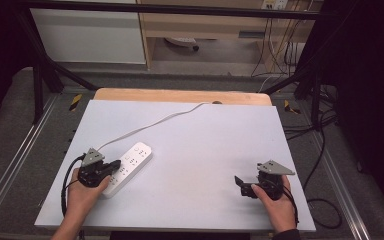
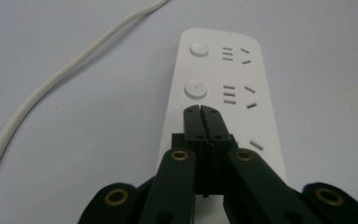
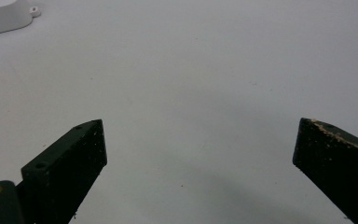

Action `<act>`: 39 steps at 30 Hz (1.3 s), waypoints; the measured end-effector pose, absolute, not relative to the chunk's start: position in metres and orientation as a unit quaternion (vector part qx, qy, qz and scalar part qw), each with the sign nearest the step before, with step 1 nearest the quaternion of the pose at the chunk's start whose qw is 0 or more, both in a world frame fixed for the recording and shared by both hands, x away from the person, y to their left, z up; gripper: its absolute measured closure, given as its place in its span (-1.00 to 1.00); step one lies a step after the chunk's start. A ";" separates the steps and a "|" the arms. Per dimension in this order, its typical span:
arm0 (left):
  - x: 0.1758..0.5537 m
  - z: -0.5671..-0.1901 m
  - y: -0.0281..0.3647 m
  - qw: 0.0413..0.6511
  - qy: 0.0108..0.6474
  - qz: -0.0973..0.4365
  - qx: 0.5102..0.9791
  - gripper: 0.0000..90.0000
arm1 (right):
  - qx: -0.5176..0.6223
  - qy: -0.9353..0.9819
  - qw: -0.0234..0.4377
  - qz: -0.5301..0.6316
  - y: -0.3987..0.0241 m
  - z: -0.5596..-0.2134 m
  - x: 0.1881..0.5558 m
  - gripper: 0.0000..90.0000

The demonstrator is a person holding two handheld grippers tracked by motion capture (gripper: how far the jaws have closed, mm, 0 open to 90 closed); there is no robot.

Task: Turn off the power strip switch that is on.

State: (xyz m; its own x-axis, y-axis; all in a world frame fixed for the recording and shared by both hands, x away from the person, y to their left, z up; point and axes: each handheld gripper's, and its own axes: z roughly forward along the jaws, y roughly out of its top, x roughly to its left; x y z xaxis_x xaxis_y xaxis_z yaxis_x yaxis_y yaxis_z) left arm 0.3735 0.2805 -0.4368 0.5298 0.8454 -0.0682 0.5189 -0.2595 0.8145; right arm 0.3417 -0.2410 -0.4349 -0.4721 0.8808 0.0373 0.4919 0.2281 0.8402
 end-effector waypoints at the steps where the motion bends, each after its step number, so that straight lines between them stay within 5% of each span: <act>1: 0.373 -0.437 0.282 0.417 0.445 0.195 0.768 1.00 | 0.458 0.749 0.232 0.419 -0.241 -0.435 0.342 -0.92; 39: 0.374 -0.437 0.286 0.412 0.443 0.204 0.770 1.00 | 0.459 0.746 0.235 0.421 -0.244 -0.433 0.341 -0.92</act>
